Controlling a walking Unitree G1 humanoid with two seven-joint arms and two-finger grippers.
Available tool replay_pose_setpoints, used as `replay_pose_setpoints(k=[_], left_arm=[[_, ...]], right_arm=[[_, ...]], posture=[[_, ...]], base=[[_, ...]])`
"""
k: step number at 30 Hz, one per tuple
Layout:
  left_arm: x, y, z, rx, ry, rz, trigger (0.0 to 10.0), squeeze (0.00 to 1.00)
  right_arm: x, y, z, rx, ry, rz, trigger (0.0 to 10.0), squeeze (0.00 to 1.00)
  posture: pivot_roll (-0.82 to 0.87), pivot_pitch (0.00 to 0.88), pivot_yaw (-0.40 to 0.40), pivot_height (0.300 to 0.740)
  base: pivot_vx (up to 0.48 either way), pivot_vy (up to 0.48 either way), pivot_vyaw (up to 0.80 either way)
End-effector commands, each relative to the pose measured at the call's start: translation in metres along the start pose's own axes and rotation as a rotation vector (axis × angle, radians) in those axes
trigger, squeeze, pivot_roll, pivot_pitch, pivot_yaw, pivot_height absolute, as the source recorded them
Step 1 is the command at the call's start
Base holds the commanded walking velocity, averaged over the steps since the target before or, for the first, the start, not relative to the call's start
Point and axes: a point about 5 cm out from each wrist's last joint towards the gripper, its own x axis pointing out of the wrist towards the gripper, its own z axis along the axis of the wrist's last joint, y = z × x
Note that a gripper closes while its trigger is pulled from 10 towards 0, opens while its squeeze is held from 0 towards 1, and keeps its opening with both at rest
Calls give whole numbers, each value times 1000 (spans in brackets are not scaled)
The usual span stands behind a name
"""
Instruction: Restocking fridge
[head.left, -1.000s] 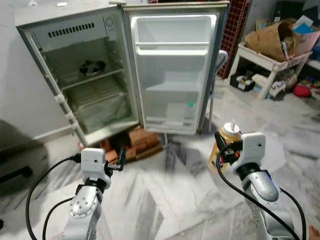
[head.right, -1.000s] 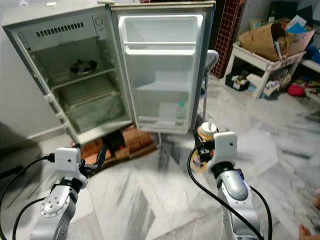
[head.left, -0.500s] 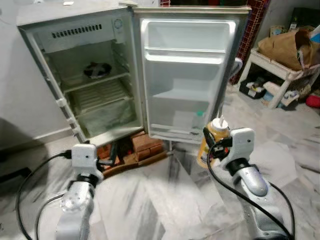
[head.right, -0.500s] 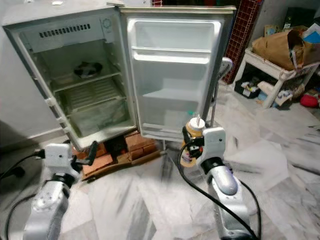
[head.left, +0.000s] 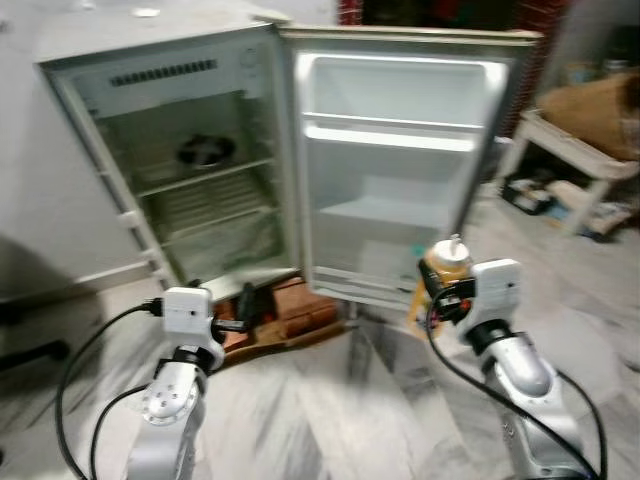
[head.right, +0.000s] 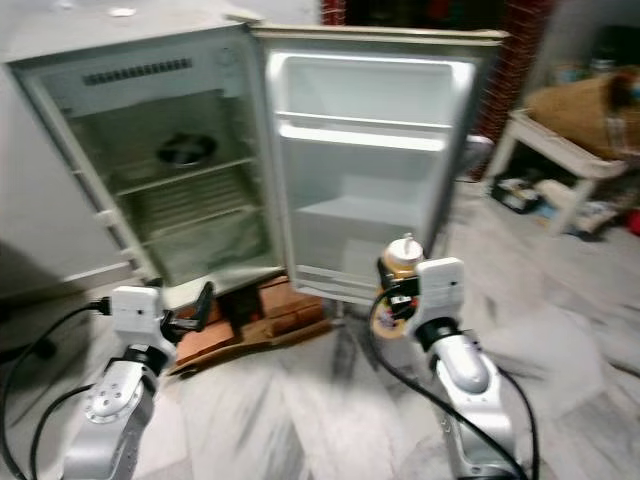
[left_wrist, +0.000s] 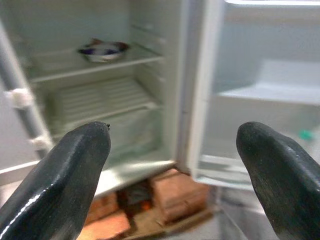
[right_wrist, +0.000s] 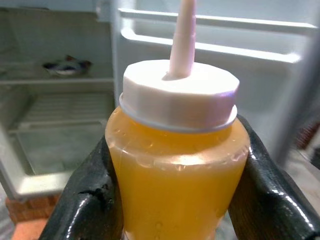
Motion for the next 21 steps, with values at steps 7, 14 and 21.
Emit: replay_pose_setpoints(k=[7,14,21], left_arm=[[1,6,1,19,0,12,10000,0],[1,5,0,23,2,8,10000,0],[0,5,-1,23,8,13,10000,0]], right_arm=[[5,7,7,5,-35,22,10000,0],[6,6,8,6,-42,16,10000,0],[6,7,7,3,-41,18,10000,0]], posture=[[-29,0,13,740],[-30,0,14,740],[-29,0,16,740]], base=[[474,0,0],[476,0,0],[470,0,0]])
